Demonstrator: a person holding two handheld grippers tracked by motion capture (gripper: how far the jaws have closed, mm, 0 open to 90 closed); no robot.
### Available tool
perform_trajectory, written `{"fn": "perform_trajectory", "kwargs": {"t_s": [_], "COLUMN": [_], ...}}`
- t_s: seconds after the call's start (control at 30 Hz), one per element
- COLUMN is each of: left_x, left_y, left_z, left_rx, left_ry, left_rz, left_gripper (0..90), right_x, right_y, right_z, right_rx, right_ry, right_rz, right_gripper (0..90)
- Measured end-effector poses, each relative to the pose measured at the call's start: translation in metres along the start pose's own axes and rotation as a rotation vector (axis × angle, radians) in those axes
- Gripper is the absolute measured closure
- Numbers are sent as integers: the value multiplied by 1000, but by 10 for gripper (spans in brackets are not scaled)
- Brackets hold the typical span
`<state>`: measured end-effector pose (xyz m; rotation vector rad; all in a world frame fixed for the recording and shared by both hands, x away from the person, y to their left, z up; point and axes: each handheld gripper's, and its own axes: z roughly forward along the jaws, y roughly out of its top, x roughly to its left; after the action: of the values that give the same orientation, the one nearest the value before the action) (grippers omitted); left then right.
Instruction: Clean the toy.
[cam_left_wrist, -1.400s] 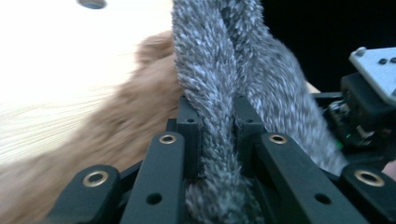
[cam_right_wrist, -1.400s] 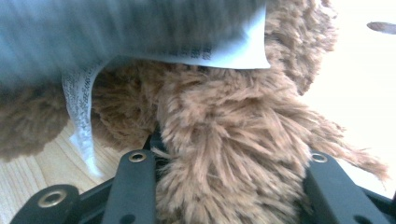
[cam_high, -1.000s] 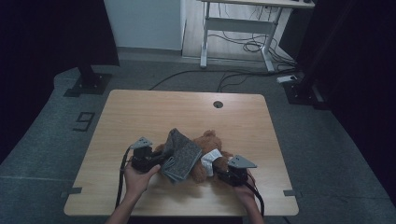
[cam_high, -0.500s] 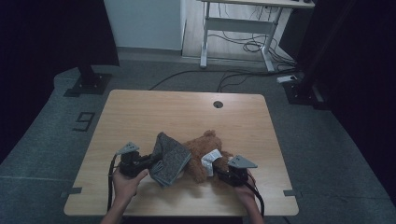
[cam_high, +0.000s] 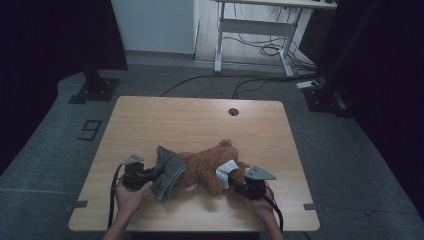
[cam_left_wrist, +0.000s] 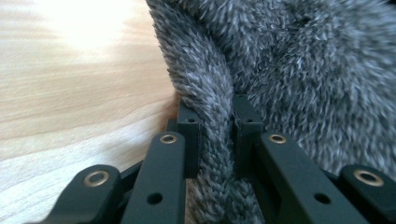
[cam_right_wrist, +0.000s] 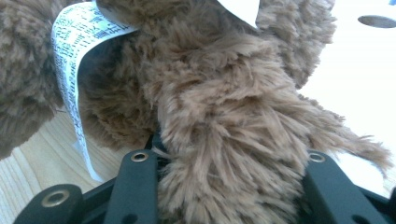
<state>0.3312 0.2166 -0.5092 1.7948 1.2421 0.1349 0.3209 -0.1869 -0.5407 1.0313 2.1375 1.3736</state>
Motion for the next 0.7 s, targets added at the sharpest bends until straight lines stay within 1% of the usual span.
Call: {"fn": "perform_trajectory", "kwargs": {"t_s": [0.03, 0.1, 0.2, 0.27, 0.33, 0.37, 0.4, 0.47, 0.5, 0.57, 0.67, 0.7], "left_x": [4, 7, 5, 2, -5, -8, -14, -23, -29, -36, -41, -41], "left_y": [0, -1, 2, 6, 17, 21, 30, 42, 51, 61, 73, 75], "left_z": [3, 5, 4, 2, -2, -2, -3, -1, 3, 11, 25, 27], "left_rx": [17, 26, 2, -5, -24, -30, -37, -48, -51, -48, -31, -27], "left_ry": [0, -7, -38, -45, -60, -59, -54, -44, -39, -33, -31, -31], "left_rz": [-11, -20, -44, -34, -19, -9, 9, 35, 52, 66, 65, 66], "left_gripper": [776, 774, 774, 774, 774, 774, 773, 771, 768, 764, 763, 763], "right_x": [0, 0, 0, -1, 0, 1, 1, 1, 1, -1, -3, -4], "right_y": [0, 0, 0, 0, 1, 1, 1, 2, 2, 2, 4, 4], "right_z": [0, 0, 1, 1, 2, 2, 3, 6, 7, 11, 15, 16], "right_rx": [1, 1, 3, 2, 1, 2, 2, 0, -3, -9, -11, -14], "right_ry": [1, 2, -3, -14, -32, -44, -54, -83, -92, -117, -171, -186], "right_rz": [0, 0, 2, 8, 9, 7, 6, 13, 20, 34, 38, 40], "right_gripper": [583, 583, 587, 594, 602, 606, 608, 610, 610, 610, 610, 610]}}
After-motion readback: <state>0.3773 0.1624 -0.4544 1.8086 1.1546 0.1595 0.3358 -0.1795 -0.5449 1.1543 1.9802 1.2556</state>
